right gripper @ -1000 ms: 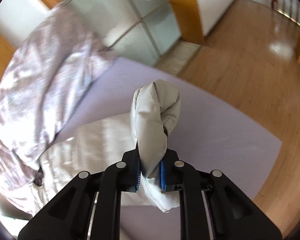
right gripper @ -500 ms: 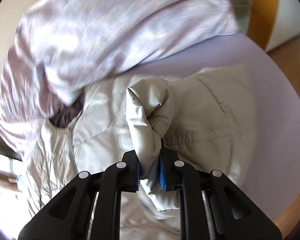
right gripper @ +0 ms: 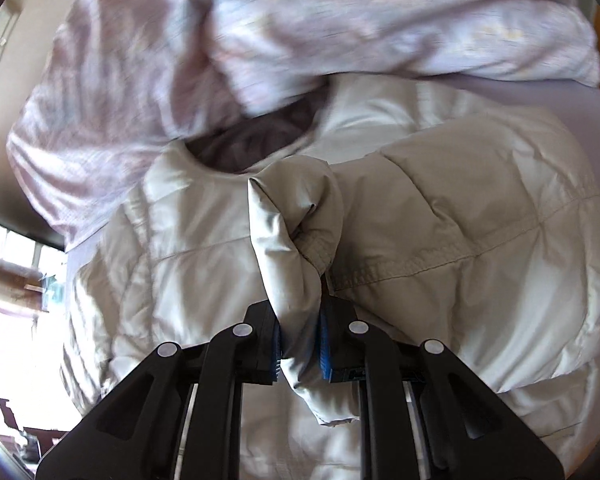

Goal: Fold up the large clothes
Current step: 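Carry the held sleeve with the right gripper across the jacket front, then lay the sleeve down and open the right gripper while the left gripper grasps the other sleeve cuff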

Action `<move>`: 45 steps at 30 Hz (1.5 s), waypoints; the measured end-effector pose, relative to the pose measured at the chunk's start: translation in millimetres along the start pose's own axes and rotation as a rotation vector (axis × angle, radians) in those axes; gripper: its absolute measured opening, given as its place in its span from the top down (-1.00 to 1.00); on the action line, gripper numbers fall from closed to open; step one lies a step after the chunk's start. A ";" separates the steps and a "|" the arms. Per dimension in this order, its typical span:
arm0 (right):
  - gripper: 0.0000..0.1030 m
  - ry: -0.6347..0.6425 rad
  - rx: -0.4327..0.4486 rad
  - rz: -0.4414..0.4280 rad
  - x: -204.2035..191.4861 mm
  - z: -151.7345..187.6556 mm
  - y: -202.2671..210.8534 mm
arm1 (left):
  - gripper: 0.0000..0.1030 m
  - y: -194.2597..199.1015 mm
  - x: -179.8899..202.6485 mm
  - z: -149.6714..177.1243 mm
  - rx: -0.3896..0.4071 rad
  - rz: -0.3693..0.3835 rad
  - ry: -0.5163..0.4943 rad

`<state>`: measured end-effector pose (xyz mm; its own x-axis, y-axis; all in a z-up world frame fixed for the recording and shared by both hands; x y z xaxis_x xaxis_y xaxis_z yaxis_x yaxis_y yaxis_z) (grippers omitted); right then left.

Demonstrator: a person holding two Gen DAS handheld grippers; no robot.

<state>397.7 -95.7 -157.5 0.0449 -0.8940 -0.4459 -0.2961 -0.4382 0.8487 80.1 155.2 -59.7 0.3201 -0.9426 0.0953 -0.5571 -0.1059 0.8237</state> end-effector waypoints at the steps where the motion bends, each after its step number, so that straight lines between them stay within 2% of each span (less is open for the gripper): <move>1: 0.71 0.018 -0.009 -0.001 -11.5 4.3 -4.9 | -0.96 0.4 -1.4 0.4 0.001 -0.002 0.002; 7: 0.69 0.057 -0.034 0.031 -37.0 13.5 -23.6 | -0.96 4.8 -9.4 1.9 0.013 -0.007 0.015; 10: 0.52 0.091 -0.057 0.042 -41.0 16.4 -27.5 | -0.96 5.7 -12.7 2.6 0.014 -0.011 0.022; 11: 0.37 0.106 -0.062 0.029 -44.3 17.5 -27.0 | -0.96 5.8 -13.4 2.8 0.015 -0.012 0.023; 13: 0.23 0.131 -0.034 -0.020 -49.6 16.4 -15.3 | -0.96 6.2 -16.4 3.2 0.016 -0.014 0.030; 15: 0.22 0.143 0.015 -0.038 -50.1 11.2 -1.6 | -0.96 5.9 -19.1 3.4 0.016 -0.018 0.037; 18: 0.22 0.123 0.086 0.002 -37.0 -3.8 11.2 | -0.96 4.9 -24.2 2.9 0.017 -0.029 0.051; 23: 0.22 0.085 0.030 0.064 -14.9 -2.2 -9.2 | -0.96 0.9 -30.7 -0.2 0.014 -0.036 0.067; 29: 0.22 0.105 -0.037 0.057 -28.2 16.0 -33.2 | -0.96 -3.5 -41.6 -5.0 0.009 -0.038 0.094; 38: 0.20 0.132 -0.066 0.101 -45.2 28.7 -60.2 | -0.96 0.4 -85.3 -9.9 0.028 -0.108 0.166; 45: 0.18 0.173 -0.043 0.156 -56.0 36.2 -73.8 | -0.96 -6.7 -130.1 -10.1 0.013 -0.151 0.220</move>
<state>382.5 -9.9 -205.5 0.1659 -0.9523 -0.2560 -0.2718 -0.2937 0.9164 50.0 281.7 -72.0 0.5584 -0.8243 0.0929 -0.5000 -0.2451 0.8306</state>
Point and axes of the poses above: each gripper's, at about its wrist camera, not at the fingertips, and y roughly against the way its jaws point, x to its right, z to its underside, the point moved 3 cm from there along -y, roughly the way its jaws point, and after that the axes turned 11 degrees about -y, right-handed, at the moved point
